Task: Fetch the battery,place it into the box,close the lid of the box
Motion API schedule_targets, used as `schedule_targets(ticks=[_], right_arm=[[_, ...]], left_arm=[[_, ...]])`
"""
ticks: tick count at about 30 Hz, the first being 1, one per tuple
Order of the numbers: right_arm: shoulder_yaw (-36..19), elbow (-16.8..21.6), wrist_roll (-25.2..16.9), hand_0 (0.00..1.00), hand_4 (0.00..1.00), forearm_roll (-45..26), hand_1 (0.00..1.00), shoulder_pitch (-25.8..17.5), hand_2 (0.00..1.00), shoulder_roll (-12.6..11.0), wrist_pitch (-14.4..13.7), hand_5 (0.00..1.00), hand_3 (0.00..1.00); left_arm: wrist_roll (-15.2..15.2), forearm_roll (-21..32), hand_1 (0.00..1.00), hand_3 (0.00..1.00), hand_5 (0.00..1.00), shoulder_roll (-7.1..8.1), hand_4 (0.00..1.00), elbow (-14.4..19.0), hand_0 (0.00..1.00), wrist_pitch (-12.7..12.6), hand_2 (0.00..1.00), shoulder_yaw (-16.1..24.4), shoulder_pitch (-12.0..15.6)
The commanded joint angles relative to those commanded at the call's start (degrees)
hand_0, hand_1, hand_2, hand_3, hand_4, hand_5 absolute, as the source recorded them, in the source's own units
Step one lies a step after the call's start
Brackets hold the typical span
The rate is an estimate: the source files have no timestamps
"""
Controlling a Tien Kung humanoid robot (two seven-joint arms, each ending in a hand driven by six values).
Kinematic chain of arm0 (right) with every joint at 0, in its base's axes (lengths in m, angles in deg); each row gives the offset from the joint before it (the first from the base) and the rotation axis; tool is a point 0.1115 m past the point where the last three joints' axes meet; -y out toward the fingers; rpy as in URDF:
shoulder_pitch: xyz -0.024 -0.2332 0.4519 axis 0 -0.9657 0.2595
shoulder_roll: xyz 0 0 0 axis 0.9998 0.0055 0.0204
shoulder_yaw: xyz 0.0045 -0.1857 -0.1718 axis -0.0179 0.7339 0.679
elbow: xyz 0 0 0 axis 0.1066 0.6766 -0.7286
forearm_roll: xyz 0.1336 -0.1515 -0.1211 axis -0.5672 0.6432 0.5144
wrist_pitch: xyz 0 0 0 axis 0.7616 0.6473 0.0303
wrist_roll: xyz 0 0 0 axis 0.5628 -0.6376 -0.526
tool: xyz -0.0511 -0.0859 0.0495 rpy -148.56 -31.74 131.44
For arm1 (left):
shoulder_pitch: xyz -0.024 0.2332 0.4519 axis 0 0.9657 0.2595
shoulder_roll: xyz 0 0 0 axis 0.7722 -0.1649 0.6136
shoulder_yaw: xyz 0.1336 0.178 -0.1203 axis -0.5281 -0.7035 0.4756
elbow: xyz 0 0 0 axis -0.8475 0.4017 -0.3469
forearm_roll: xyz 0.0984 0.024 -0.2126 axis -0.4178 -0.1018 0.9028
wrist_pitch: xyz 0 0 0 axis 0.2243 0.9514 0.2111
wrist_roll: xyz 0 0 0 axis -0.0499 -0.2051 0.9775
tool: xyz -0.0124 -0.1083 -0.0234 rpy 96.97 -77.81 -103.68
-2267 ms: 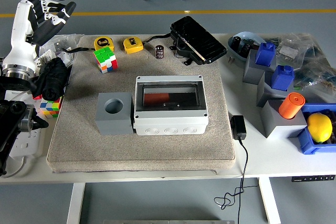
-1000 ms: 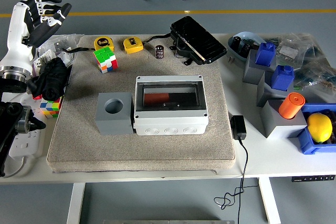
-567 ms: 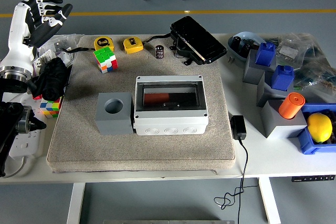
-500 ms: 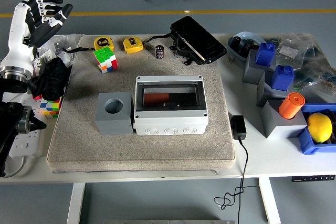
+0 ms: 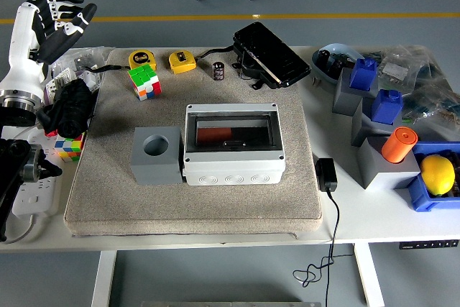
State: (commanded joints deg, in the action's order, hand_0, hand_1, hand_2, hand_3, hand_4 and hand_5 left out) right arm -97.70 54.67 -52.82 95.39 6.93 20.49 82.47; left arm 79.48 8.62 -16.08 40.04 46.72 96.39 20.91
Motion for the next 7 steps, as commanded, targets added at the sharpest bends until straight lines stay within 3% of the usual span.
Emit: schedule_targets(ticks=[7], right_arm=[[0.0, 0.0, 0.0, 0.599, 0.920, 0.0, 0.588, -0.1, 0.575, 0.0, 0.0, 0.453, 0.519]], left_arm=[[0.1, 0.0, 0.524, 0.526, 0.568, -0.01, 0.966, 0.0, 0.339, 0.0, 0.506, -0.1, 0.2]])
